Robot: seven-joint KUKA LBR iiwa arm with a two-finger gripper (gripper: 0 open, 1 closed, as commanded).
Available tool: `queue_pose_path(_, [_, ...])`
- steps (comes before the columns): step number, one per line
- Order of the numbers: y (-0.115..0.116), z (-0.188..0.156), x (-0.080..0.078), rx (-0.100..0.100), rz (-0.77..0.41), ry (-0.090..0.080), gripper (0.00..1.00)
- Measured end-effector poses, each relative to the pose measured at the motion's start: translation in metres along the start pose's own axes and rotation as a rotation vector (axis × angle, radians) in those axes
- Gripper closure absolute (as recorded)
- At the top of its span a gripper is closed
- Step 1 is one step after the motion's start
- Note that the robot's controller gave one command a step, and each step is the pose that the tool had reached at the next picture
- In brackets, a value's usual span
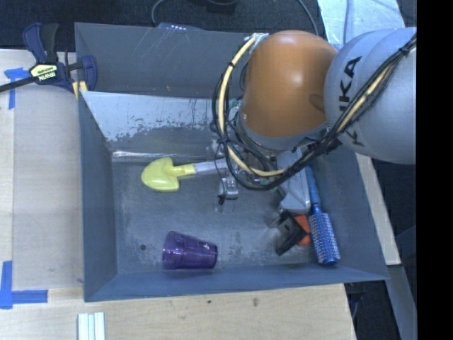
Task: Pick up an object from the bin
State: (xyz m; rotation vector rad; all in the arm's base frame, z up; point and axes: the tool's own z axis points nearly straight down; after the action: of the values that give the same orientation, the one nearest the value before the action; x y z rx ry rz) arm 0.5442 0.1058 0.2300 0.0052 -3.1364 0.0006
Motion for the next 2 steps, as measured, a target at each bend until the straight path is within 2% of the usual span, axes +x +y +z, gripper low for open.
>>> queue_pose_path(1, [-0.001,-0.005,-0.002,-0.001,0.003,-0.009,0.00])
queue_pose_path(2, [0.014,0.006,-0.010,-0.002,0.065,-0.011,0.00])
